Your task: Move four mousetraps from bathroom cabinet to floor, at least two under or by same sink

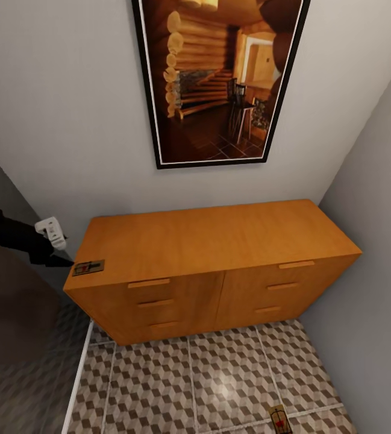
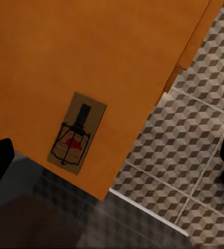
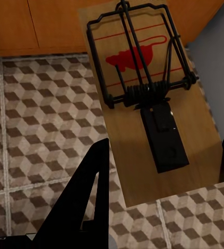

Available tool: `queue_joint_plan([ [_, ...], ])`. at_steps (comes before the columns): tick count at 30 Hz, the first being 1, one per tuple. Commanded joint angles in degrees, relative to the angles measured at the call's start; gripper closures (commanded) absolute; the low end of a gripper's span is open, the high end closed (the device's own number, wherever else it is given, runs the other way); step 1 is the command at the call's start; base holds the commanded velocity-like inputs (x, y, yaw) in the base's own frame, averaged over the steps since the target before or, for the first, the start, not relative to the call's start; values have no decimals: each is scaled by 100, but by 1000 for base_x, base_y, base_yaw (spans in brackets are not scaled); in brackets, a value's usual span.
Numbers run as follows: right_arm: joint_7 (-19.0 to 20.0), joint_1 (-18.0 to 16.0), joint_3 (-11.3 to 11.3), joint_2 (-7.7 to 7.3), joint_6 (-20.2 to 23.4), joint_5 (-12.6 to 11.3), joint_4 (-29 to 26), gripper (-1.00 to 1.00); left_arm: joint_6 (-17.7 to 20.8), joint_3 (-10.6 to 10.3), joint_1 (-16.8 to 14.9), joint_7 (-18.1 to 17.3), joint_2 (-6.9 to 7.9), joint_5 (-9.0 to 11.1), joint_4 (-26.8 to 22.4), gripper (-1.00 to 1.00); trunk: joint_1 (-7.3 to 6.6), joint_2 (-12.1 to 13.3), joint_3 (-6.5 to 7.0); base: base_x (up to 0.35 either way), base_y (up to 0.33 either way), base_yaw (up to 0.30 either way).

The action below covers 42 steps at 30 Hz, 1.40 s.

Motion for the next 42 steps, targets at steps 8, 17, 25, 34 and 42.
queue_joint_plan([
  [8, -50, -2, 39, 1, -6, 9, 6, 100, 35, -11, -11, -201, 9, -173, 2, -100, 3, -11, -10, 0, 0, 0],
  [17, -50, -2, 39, 1, -6, 12, 5, 100, 33, -11, -11, -214, 10, -189, 3, -100, 3, -11, -10, 0, 0, 0],
  [25, -50, -4, 39, 1, -6, 10, 5, 100, 33, -11, -11, -216, 10, -191, 9, -100, 3, -11, -10, 96, 57, 0],
  [34, -50, -2, 39, 1, -6, 11, 6, 100, 33, -15, -11, -217, 10, -191, 33, -100, 3, -11, -10, 156, 102, 0],
  [42, -50, -3, 39, 1, -6, 10, 5, 100, 33, -175, -11, -218, 14, -191, 55, -100, 3, -11, -10, 50, 27, 0],
])
